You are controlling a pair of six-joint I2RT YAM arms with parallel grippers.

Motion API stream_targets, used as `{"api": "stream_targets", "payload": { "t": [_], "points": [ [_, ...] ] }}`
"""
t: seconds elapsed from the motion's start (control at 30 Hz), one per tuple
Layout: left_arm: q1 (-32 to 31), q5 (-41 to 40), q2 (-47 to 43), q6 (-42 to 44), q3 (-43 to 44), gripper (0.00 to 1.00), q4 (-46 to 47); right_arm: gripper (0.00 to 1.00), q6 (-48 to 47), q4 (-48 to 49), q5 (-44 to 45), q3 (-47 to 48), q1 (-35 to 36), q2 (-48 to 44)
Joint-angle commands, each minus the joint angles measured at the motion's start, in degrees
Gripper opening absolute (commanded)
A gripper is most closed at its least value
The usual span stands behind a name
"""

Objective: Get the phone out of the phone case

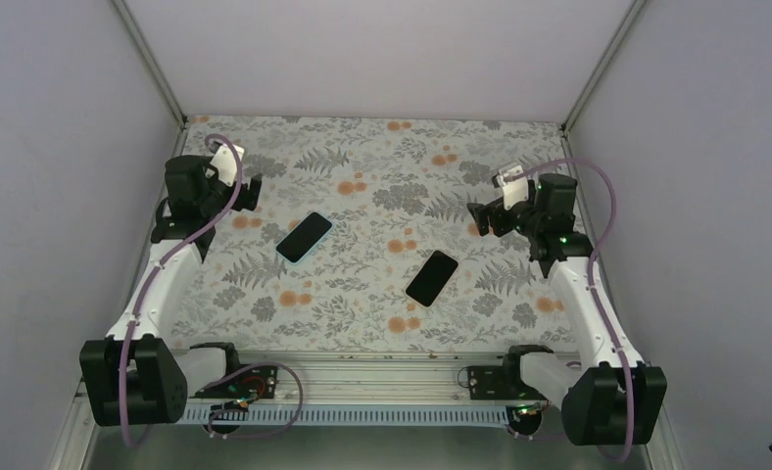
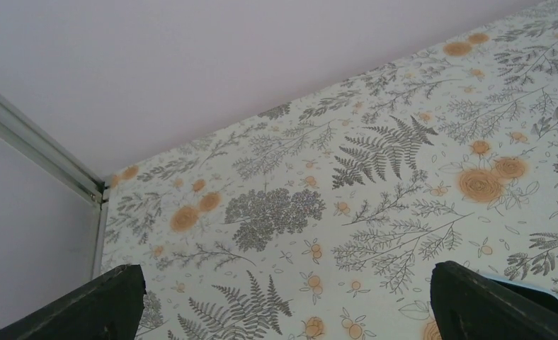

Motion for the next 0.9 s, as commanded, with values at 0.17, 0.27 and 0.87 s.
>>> {"api": "stream_targets", "payload": {
  "t": [0.17, 0.27, 0.87],
  "points": [
    [0.0, 1.2, -0.1, 3.1, 4.4, 1.0, -7.8, 0.99, -7.1, -13.9, -0.7, 5.6, -0.9, 2.3],
    [0.0, 1.6, -0.1, 4.2, 4.9, 1.0, -8.5, 0.62, -11.1, -18.5, 2.4, 4.5, 0.1, 2.7],
    [0.1, 2.9, -0.7, 6.5, 2.5, 1.0, -8.0, 0.03, -11.0, -24.7, 16.0, -2.4, 15.9, 20.7]
  ]
}}
